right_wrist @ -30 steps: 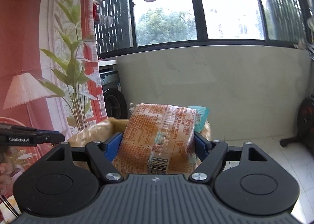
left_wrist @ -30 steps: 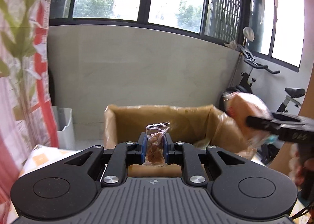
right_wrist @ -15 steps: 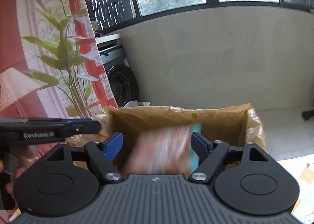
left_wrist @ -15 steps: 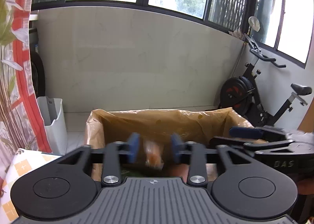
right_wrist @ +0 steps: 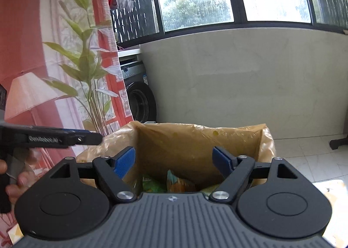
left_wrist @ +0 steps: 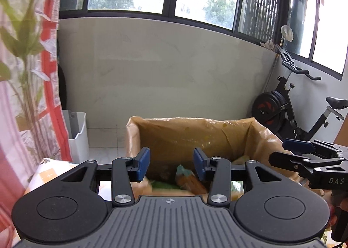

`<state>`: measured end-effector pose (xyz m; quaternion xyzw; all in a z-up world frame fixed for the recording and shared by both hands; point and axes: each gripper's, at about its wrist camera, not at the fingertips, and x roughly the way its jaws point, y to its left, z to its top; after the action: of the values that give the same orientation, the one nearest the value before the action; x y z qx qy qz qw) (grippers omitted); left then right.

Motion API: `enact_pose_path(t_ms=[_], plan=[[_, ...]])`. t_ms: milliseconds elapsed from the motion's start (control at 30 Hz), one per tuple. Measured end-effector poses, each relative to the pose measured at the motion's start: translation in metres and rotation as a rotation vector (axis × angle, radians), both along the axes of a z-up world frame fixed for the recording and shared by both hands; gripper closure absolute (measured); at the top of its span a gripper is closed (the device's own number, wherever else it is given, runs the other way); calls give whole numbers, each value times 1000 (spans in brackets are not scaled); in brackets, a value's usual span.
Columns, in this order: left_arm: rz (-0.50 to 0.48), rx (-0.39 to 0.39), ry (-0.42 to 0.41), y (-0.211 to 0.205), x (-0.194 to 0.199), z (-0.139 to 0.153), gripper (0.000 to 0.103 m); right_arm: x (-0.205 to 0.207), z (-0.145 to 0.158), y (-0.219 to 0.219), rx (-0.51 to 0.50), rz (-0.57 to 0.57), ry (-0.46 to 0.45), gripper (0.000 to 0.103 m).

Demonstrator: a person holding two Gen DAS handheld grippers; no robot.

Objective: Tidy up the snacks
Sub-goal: 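Lower both open tools back toward the remaining snacks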

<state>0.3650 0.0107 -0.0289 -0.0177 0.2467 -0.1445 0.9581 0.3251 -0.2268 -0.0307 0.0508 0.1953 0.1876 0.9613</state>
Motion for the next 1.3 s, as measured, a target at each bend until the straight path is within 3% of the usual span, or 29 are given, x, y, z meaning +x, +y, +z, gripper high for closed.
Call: enact_pose_path(t_ms=[167, 300, 533, 667, 833, 1033, 1133, 1300], plan=[[20, 16, -18, 15, -54, -1, 57, -43, -10, -4, -1, -20, -32, 22], [42, 1, -9, 28, -91, -19, 57, -73, -24, -7, -5, 8, -47, 23], [94, -56, 139, 40, -126, -84, 57, -109, -65, -5, -30, -18, 46, 27], [96, -46, 235, 38, -135, -125, 57, -129, -91, -7, -59, -23, 112, 27], [48, -14, 296, 34, -136, -151, 57, -142, -118, -12, -58, -36, 218, 27], [-47, 43, 331, 33, -139, -174, 56, -153, -135, -11, -74, -29, 276, 26], [-103, 48, 344, 34, -147, -184, 44, -155, -146, -8, -70, -39, 319, 25], [-162, 61, 347, 33, -147, -192, 43, -158, -160, -2, -60, -29, 376, 25]])
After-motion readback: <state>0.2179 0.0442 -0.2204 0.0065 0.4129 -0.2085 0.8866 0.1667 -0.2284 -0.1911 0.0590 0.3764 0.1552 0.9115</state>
